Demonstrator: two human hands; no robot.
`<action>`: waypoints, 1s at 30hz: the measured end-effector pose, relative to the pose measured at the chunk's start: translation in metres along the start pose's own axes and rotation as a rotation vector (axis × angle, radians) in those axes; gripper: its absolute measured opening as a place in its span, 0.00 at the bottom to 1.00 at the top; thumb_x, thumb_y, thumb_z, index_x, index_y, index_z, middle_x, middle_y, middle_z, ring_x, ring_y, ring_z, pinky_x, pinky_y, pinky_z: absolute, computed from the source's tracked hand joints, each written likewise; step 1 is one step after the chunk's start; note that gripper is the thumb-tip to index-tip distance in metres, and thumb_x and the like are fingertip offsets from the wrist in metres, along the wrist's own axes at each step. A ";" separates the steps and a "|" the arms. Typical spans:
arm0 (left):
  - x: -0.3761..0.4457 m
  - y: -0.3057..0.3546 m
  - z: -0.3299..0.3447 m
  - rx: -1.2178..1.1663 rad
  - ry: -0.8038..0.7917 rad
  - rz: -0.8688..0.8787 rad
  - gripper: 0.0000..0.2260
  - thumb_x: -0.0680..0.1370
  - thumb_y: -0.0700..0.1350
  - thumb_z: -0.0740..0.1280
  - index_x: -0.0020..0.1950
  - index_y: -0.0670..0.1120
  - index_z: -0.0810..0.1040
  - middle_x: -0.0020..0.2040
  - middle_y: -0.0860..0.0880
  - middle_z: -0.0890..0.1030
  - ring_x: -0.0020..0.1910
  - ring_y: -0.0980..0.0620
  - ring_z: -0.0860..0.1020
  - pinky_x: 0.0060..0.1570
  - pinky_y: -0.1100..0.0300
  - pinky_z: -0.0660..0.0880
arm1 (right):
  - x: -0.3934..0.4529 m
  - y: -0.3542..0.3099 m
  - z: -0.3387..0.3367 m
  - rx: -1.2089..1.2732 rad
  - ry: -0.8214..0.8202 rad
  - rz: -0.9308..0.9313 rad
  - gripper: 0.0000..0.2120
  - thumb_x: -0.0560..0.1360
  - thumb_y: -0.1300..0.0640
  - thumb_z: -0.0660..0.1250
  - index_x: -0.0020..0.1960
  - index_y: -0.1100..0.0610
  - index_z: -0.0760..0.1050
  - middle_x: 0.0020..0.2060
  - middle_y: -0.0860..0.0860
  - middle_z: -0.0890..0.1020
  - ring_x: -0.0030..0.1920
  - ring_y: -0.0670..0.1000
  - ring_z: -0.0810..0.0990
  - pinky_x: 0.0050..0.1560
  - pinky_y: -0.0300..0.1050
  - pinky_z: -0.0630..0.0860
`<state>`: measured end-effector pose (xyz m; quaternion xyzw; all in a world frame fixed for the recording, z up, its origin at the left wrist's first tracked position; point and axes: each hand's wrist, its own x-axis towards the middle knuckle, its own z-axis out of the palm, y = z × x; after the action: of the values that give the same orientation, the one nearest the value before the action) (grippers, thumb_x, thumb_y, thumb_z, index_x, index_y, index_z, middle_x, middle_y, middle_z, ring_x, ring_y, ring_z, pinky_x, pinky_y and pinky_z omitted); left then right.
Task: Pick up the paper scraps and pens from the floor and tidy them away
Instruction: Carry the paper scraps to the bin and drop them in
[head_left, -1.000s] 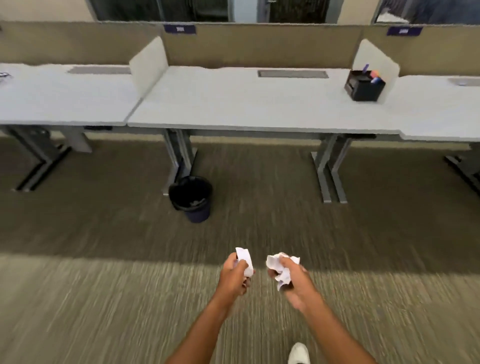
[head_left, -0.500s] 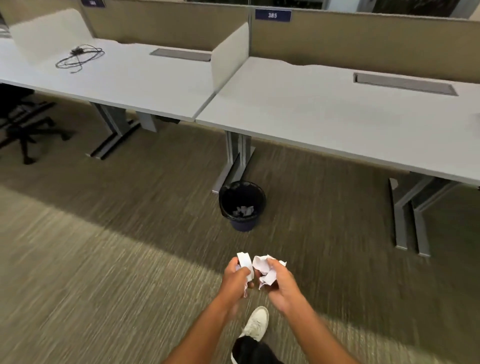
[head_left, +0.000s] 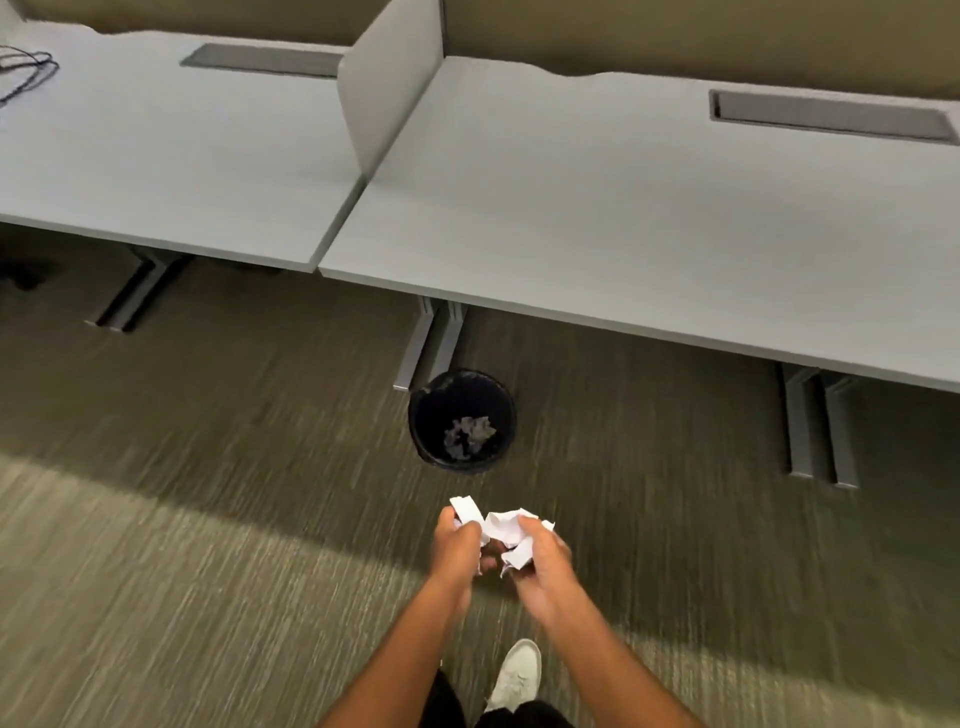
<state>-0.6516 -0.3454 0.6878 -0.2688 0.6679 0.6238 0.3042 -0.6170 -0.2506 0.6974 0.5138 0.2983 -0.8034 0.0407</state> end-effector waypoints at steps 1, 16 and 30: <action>0.009 0.008 0.002 -0.009 0.010 -0.011 0.13 0.74 0.35 0.57 0.55 0.45 0.73 0.49 0.42 0.82 0.43 0.44 0.80 0.35 0.56 0.74 | 0.007 -0.006 0.007 0.018 0.019 -0.003 0.05 0.71 0.70 0.65 0.43 0.63 0.79 0.42 0.62 0.82 0.38 0.57 0.80 0.34 0.45 0.72; 0.216 0.134 -0.009 0.147 -0.112 -0.065 0.14 0.73 0.36 0.60 0.57 0.44 0.74 0.51 0.39 0.82 0.48 0.40 0.81 0.41 0.51 0.77 | 0.146 -0.049 0.176 0.171 0.211 -0.043 0.15 0.73 0.69 0.65 0.60 0.69 0.75 0.55 0.69 0.81 0.46 0.62 0.80 0.42 0.53 0.77; 0.307 0.189 0.001 0.026 -0.178 -0.213 0.13 0.81 0.44 0.55 0.55 0.44 0.78 0.53 0.43 0.80 0.55 0.45 0.77 0.60 0.51 0.73 | 0.236 -0.066 0.247 0.197 0.303 0.008 0.17 0.76 0.63 0.65 0.64 0.63 0.73 0.57 0.62 0.81 0.56 0.60 0.81 0.53 0.51 0.78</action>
<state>-0.9969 -0.3237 0.5867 -0.2777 0.6138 0.6009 0.4302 -0.9497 -0.2682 0.5978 0.6317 0.2191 -0.7418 -0.0522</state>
